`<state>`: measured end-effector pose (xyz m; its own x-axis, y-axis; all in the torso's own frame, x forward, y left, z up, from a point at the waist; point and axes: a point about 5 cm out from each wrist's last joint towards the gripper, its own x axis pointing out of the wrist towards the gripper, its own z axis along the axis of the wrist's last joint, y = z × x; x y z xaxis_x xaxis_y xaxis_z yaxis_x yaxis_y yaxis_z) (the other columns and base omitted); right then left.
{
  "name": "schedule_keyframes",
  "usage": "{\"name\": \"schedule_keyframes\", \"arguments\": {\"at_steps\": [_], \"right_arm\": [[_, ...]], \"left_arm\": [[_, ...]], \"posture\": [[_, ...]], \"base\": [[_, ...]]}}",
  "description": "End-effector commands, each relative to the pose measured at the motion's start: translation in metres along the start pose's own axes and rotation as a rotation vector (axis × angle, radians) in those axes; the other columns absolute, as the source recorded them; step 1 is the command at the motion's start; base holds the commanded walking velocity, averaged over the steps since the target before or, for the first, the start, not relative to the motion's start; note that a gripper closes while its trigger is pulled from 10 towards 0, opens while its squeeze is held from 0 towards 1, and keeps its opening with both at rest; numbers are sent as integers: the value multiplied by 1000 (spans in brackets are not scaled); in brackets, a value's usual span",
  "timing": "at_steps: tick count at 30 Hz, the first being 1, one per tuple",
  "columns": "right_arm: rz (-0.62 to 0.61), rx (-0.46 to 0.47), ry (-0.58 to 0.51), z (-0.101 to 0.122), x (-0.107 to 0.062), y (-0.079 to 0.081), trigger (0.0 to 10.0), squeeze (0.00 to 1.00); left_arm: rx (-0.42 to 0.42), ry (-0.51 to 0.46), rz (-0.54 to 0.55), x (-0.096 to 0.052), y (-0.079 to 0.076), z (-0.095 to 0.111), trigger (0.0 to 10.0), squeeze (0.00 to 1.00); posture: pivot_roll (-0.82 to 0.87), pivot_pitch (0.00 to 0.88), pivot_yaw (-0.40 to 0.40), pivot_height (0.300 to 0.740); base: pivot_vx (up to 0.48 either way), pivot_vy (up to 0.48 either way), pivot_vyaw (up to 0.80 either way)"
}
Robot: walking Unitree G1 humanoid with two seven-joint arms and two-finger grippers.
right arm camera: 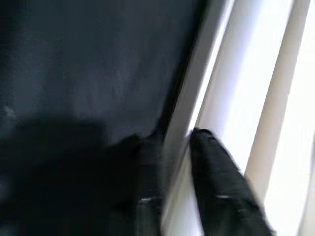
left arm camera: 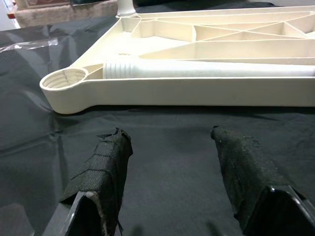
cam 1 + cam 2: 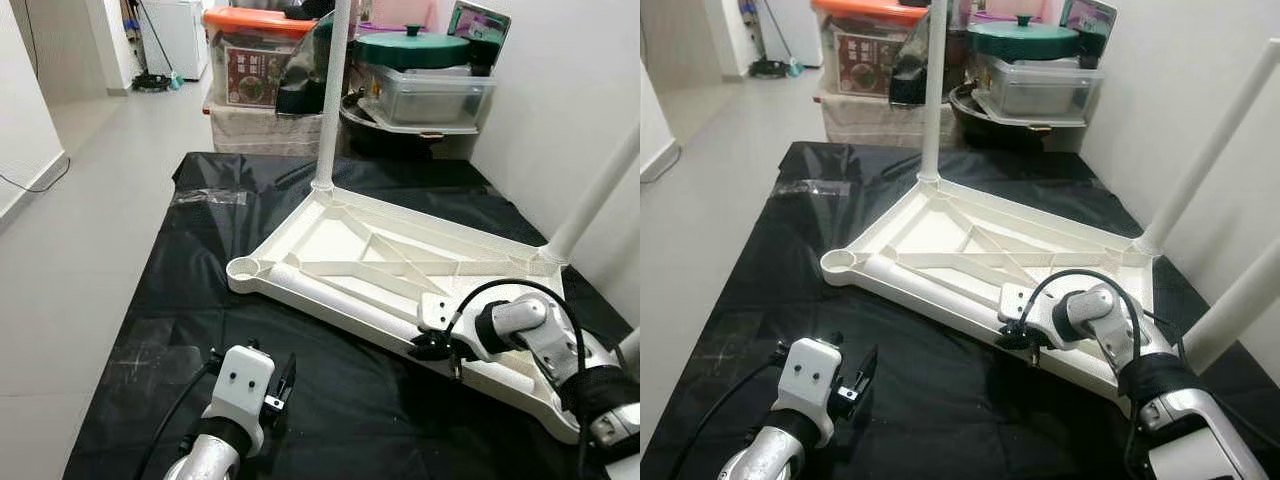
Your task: Building children table
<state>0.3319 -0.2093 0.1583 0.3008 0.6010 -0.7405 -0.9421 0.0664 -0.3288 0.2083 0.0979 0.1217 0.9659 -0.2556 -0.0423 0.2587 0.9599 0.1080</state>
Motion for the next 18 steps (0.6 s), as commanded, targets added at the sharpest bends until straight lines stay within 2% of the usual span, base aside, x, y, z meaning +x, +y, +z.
{"name": "schedule_keyframes", "arguments": {"at_steps": [1, 2, 3, 4, 8, 11, 15, 18], "right_arm": [[55, -37, -19, 7, -1, 0, 10000, 1000], [55, -37, -19, 7, -1, 0, 10000, 1000], [107, -17, -18, 4, -2, 2, 10000, 1000], [130, 3, -18, 3, -2, 0, 10000, 0], [137, 19, -20, 3, -2, -2, 10000, 0], [155, 58, -60, 17, 2, -9, 10000, 0], [147, 62, -59, 21, 5, -10, 10000, 0], [110, 133, 26, 18, 15, -14, 10000, 0]], "left_arm": [[6, 15, -6, 0, -1, -3, 10000, 0], [6, 15, -6, 0, -1, -3, 10000, 0], [6, 15, -6, 0, -1, -3, 10000, 0], [6, 15, -4, 0, -1, -3, 10000, 0], [6, 15, -3, -1, 0, -3, 10000, 0], [6, 15, -2, -1, 0, -3, 10000, 0], [6, 13, -2, -1, 0, -3, 10000, 0], [5, 10, 3, -1, 0, -2, 10000, 0]], "posture": [[60, 9, -89, 740], [60, 9, -89, 740], [61, 10, -88, 740], [62, 13, -90, 740], [62, 13, -90, 740], [58, 19, -88, 740], [59, 20, -89, 740], [62, 24, -93, 740]], "base": [[0, 0, 0], [0, 0, 0], [0, 0, 0], [0, 0, 0], [0, 0, 0], [0, 0, 0], [0, 0, 0], [0, 0, 0]]}}
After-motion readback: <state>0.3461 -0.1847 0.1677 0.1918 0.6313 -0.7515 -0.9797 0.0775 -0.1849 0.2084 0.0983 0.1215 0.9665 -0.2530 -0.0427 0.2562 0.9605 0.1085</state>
